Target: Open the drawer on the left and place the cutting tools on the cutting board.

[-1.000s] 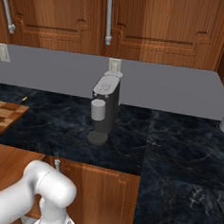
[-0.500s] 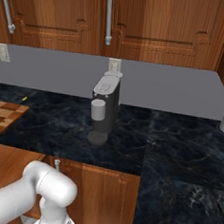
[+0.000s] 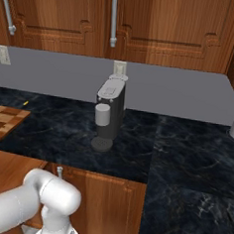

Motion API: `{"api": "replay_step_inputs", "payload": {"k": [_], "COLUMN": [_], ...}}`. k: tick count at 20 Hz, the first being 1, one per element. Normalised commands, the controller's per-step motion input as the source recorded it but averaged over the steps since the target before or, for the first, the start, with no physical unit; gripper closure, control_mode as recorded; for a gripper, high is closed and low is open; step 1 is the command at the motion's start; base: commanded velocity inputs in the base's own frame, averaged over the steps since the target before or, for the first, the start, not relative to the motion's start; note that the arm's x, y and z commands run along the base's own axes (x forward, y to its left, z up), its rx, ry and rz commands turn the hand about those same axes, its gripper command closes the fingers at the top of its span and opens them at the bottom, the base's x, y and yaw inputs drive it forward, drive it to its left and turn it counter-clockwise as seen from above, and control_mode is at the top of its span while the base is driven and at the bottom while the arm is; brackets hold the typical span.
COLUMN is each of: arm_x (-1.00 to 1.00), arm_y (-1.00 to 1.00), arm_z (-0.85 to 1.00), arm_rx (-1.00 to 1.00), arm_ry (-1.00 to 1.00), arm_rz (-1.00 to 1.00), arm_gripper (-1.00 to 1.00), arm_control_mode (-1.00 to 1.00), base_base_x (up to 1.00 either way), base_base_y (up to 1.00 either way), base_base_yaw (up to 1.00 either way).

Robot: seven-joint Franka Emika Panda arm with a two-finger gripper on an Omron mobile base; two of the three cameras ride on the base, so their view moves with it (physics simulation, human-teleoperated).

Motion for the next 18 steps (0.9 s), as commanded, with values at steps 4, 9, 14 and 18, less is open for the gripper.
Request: {"api": "replay_step_inputs", "payload": {"k": [4,9,14,18], "arm_x": [-0.64,-0.25,0.25,0.74], "arm_y": [0.00,0.00,-0.04,-0.08], "arm_z": [0.32,0.68,0.79,0.58], "arm_rx": [0.00,0.00,0.00,0.00], "arm_ry": [0.02,-0.03,-0.07,-0.01], "arm_rz": [0.00,0.00,0.00,-0.02], "arm_gripper": [1.00,1.00,1.00,1.00], "arm_control_mode": [-1.00,-1.00,-1.00,-1.00], "base_base_x": [0.00,0.00,0.00,0.00], "base_base_y": [0.00,0.00,0.00,0.00], "base_base_yaw": [0.00,0.00,0.00,0.00]}}
